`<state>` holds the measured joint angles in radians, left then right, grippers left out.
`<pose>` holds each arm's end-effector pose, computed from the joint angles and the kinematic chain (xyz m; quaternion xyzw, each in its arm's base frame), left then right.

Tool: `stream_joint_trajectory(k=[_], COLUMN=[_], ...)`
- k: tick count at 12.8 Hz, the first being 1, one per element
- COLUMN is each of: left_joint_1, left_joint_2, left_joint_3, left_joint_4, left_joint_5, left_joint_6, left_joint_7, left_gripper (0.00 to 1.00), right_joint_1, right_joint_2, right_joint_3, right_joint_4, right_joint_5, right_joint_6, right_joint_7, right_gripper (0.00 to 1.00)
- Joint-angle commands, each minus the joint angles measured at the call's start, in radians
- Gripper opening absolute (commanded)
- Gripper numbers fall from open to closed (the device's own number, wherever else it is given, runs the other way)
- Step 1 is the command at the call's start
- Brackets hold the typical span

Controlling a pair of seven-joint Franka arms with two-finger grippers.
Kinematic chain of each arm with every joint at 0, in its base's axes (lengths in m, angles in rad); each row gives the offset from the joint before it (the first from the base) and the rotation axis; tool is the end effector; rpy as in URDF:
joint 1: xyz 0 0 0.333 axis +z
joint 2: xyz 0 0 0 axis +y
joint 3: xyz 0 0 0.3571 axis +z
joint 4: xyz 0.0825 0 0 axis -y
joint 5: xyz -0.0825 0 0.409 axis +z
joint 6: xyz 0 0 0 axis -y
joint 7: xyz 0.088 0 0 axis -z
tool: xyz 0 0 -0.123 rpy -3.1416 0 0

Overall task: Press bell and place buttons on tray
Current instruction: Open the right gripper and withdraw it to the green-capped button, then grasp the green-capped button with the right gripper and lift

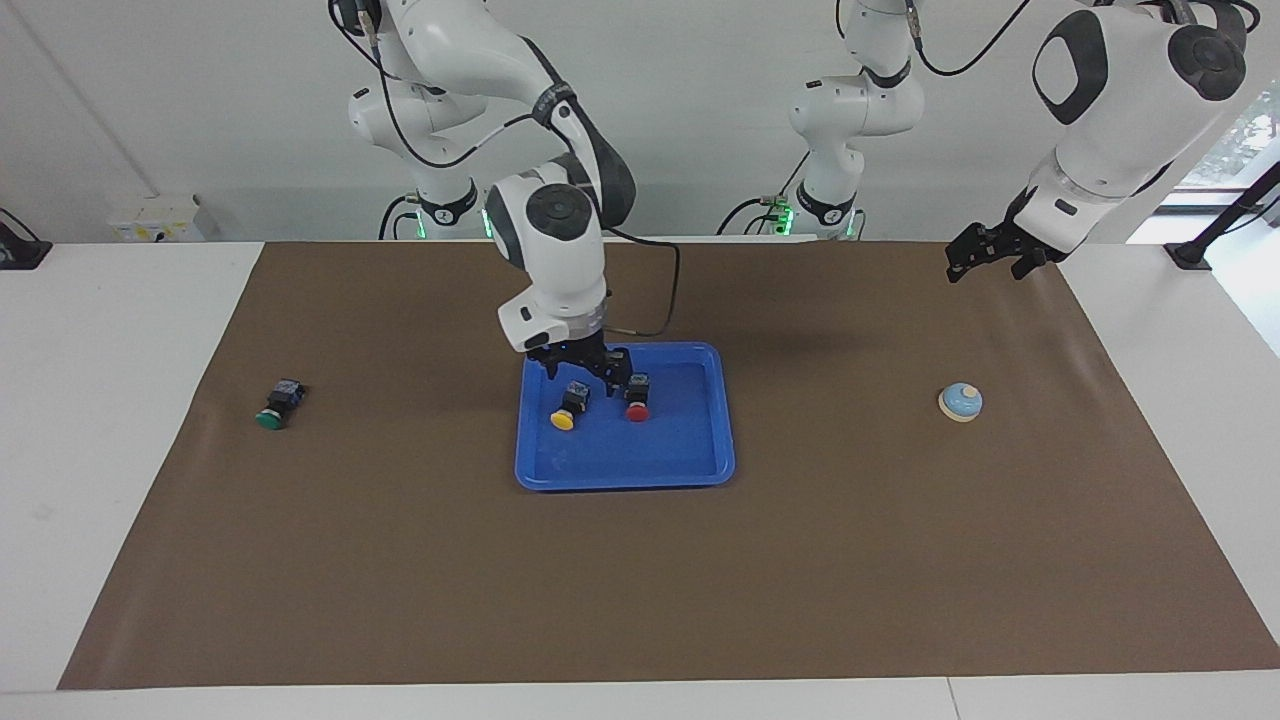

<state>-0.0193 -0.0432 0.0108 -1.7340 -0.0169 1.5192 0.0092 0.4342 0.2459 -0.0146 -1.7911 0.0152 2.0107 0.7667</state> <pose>0.5486 -0.0067 0.5901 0.9962 -0.0086 -0.0857 0.0087 0.5967 0.2681 0.4239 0.9843 -0.1757 -0.0137 0.0032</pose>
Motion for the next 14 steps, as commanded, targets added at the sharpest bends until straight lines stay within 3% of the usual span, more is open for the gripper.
stream_joint_trajectory(k=[1,8,11,14], left_joint_1=[-0.002,-0.001,-0.001,-0.002], left_joint_2=[-0.009,-0.009,-0.009,-0.009], left_joint_3=[0.003,0.003,0.003,0.003], left_joint_4=[-0.001,-0.001,-0.001,-0.001], left_joint_5=[0.003,0.003,0.003,0.003], left_joint_6=[0.009,0.009,0.009,0.010], left_joint_7=[-0.008,-0.008,-0.008,-0.008], left_gripper=[1.00,1.00,1.00,1.00], right_joint_1=[-0.150,-0.549,-0.672,-0.722], right_joint_2=[-0.062,-0.103,-0.149,-0.175], right_joint_3=[0.008,0.007,0.007,0.007], right_joint_4=[-0.024,-0.119,-0.290,-0.422], right_joint_5=[0.003,-0.035,-0.046,-0.046], right_joint_6=[-0.079,-0.058,0.161,0.336], right_joint_7=[-0.207,-0.740,-0.849,-0.849], right_gripper=[1.00,1.00,1.00,1.00])
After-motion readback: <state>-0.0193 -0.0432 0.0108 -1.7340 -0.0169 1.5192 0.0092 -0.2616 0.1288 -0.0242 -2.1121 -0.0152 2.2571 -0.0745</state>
